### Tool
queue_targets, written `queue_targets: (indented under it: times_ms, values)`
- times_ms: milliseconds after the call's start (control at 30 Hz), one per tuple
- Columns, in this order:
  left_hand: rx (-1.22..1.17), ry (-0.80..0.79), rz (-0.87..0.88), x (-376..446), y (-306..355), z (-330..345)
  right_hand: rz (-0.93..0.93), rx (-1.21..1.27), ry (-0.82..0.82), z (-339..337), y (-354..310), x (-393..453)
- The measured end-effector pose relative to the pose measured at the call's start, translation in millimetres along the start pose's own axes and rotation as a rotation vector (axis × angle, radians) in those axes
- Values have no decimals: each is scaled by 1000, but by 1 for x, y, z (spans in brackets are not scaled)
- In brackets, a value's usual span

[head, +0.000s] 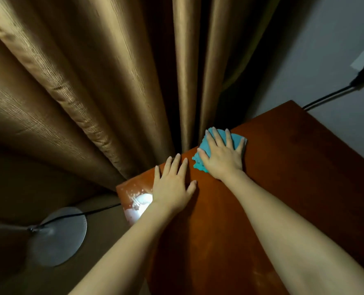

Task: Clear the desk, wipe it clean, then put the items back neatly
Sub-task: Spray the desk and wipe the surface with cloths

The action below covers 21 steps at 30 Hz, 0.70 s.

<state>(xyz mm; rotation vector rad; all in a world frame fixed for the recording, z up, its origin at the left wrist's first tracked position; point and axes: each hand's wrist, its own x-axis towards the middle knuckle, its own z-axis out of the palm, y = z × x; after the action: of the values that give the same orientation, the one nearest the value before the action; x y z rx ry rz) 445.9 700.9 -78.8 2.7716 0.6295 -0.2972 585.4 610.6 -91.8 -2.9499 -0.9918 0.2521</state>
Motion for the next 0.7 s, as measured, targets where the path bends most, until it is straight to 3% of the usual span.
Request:
queue_targets:
  times_ms: [333,700]
  values:
    - [-2,-44,79,-64,58,28,42,8,-8,18,37,-109]
    - [70,-90,240,-192,171,87,246,25,-24,36,135,-306]
